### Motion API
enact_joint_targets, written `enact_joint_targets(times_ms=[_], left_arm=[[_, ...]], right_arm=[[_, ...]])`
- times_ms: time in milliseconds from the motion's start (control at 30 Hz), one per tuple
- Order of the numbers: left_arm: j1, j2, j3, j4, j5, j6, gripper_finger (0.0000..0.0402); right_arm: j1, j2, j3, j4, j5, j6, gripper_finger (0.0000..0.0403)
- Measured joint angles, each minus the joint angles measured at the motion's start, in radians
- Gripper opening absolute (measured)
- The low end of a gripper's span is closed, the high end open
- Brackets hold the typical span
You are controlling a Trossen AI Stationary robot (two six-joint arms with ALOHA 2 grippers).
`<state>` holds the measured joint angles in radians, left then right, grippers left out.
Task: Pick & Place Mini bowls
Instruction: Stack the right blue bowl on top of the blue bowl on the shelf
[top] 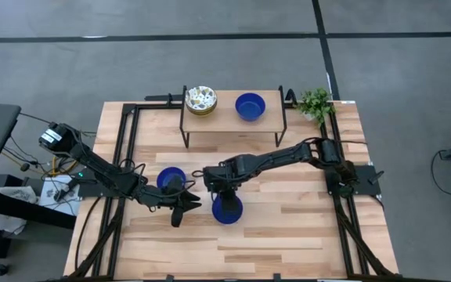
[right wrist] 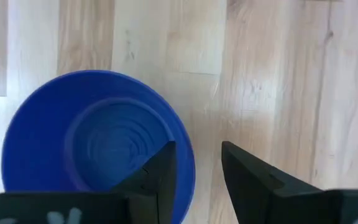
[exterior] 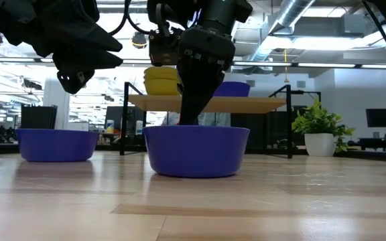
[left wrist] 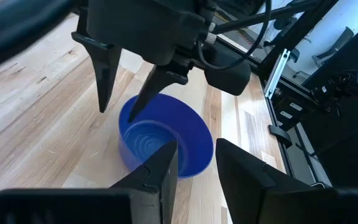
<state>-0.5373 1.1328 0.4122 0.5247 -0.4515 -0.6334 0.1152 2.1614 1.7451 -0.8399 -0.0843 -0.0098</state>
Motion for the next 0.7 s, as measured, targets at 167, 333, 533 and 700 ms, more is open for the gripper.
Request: enact_joint_targets(times_ms=[167,333,533,700], left_arm=[[0.0,0.0,0.0,0.0,0.0,0.0,0.0108],[0.0,0.0,0.0,0.0,0.0,0.0,0.0108],[0.0,0.0,0.0,0.0,0.0,0.0,0.0108],[0.0,0.0,0.0,0.0,0.0,0.0,0.0108]], right_arm=[[0.007,0.0,0.0,0.022,-0.022,0.001,0.0116],[0.014,0.001,0.0,0.045,-0.023,0.002,0.0116],[0.015,0.004,-0.023,0.09,-0.022,0.009,0.0116],[0.015,0.004,-0.047,0.099,-0.022,0.009,0.0116]])
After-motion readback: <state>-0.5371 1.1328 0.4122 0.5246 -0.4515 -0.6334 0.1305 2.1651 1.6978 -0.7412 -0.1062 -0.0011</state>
